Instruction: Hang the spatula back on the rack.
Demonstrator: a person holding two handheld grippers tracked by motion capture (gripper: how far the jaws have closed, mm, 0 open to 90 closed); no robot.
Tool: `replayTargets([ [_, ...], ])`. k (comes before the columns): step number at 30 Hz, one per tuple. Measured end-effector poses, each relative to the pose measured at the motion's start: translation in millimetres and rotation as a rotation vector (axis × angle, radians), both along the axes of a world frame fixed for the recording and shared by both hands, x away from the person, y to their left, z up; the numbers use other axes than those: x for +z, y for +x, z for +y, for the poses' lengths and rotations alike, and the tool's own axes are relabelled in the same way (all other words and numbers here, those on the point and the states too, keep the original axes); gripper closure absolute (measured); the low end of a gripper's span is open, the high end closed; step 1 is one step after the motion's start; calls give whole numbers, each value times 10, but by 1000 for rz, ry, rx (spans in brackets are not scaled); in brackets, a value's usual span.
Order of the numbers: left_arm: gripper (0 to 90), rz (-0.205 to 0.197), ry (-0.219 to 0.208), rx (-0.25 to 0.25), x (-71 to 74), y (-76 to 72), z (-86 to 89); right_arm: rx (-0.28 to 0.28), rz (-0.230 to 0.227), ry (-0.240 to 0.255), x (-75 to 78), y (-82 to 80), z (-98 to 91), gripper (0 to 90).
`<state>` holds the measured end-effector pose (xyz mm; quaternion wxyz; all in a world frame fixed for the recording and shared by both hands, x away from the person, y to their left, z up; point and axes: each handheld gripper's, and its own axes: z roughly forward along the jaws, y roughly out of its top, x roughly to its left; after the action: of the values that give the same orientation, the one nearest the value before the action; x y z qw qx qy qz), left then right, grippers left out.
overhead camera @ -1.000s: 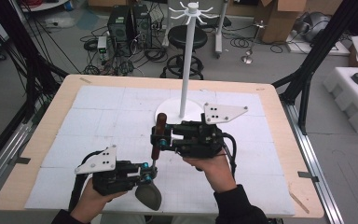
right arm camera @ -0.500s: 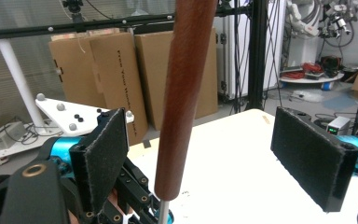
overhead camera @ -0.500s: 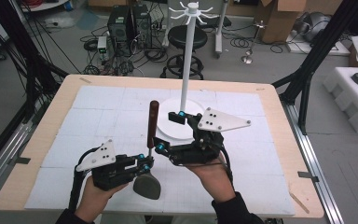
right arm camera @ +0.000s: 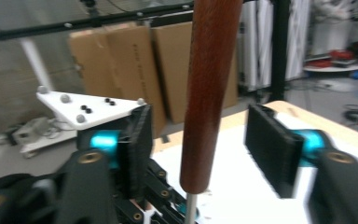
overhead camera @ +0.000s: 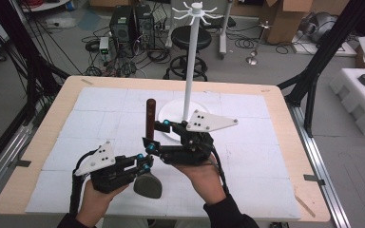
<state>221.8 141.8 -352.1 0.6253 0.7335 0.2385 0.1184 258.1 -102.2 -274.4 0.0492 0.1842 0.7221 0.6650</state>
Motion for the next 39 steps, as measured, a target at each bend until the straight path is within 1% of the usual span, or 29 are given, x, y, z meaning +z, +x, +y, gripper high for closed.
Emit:
replayTargets([
  [2,838,0,-5,-5,5,-3,3,33,14,26,-27,35,5,589],
  [4,838,-4,-17,-7,13,-5,7,54,17,40,-45,56,-1,712],
  [6,838,-9,-22,-10,24,-4,10,77,15,65,-42,77,-10,729],
  [7,838,-12,-26,-13,26,-2,14,77,15,65,-42,77,-10,729],
  [10,823,-26,-63,-15,41,-10,38,94,12,83,-8,95,-13,733],
  [12,695,-20,-71,-5,44,-3,73,101,10,85,29,109,-20,733],
  [13,638,-20,-76,8,35,1,117,99,2,83,50,123,-27,733],
  [14,590,-22,-79,9,30,4,135,93,-8,87,80,145,-42,733],
  [15,569,-24,-91,18,16,7,187,91,-6,86,92,153,-50,733],
  [16,523,-25,-102,31,2,7,233,90,-5,88,118,178,-66,733],
  [17,497,-26,-106,35,-9,9,273,88,-6,90,140,200,-81,734],
  [19,448,-29,-124,66,-51,15,395,84,-9,90,190,249,-108,734],
  [20,400,-24,-140,79,-75,20,452,79,-13,88,216,274,-121,733],
  [21,389,-20,-150,90,-102,28,514,76,-17,85,241,300,-136,733],
  [22,379,-21,-150,104,-134,32,568,77,-21,84,265,330,-151,733],
  [23,342,-16,-147,121,-166,35,616,73,-23,79,287,366,-172,733],
  [25,259,-3,-132,153,-237,46,702,67,-14,79,328,437,-212,733],
  [27,229,4,-128,170,-311,46,769,59,-15,67,370,521,-256,733],
  [29,220,15,-112,175,-369,39,812,50,-18,56,409,612,-302,733],
  [32,212,6,-72,184,-425,29,853,43,-20,39,460,734,-362,733],
  [34,212,8,-70,185,-445,31,881,44,-22,28,490,806,-393,733],
  [39,213,5,-85,197,-443,30,936,37,-20,0,557,968,-452,732],
])
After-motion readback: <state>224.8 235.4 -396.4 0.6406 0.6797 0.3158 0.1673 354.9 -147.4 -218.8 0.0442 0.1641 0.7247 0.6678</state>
